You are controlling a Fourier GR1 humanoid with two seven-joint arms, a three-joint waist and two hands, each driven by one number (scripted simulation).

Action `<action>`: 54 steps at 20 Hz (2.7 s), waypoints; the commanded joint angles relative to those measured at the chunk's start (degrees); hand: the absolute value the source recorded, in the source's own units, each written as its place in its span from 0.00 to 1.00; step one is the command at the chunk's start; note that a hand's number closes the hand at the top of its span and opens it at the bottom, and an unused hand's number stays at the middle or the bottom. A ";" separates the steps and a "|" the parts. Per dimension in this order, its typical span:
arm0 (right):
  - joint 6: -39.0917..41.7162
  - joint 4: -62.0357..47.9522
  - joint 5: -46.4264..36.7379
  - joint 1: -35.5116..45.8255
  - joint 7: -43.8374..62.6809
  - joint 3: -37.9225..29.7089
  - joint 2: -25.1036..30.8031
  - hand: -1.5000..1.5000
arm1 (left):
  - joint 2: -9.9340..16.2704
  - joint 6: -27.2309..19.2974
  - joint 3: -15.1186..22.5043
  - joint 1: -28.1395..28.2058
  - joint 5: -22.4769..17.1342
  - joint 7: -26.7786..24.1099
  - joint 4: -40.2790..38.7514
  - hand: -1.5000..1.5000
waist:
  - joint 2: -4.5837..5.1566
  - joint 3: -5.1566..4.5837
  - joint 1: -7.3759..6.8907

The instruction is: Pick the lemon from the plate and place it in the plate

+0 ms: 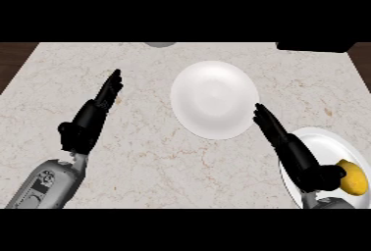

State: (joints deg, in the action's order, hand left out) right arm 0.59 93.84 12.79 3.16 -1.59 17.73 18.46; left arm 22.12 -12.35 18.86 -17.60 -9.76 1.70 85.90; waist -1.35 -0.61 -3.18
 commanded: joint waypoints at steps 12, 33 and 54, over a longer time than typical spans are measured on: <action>13.24 -20.25 11.51 -6.46 -29.03 -34.06 14.81 0.00 | 1.40 -1.40 -8.60 8.97 -6.03 3.77 -5.20 0.50 | 1.78 1.08 4.43; 20.71 -37.68 -18.91 -5.59 -46.15 -25.07 30.01 0.00 | -1.03 3.03 -12.43 7.75 -3.14 5.64 -6.13 0.50 | 1.34 0.60 3.27; 20.90 -30.82 -37.31 -0.95 -30.17 -20.84 28.88 0.00 | -5.19 7.15 -16.65 9.37 1.11 1.82 -9.08 0.50 | 1.38 0.60 3.21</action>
State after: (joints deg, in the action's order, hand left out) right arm 19.48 65.58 -22.32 1.58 -29.66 -1.76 45.74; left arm 18.79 -6.22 2.72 -9.05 -9.83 7.31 79.61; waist -0.01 0.00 0.00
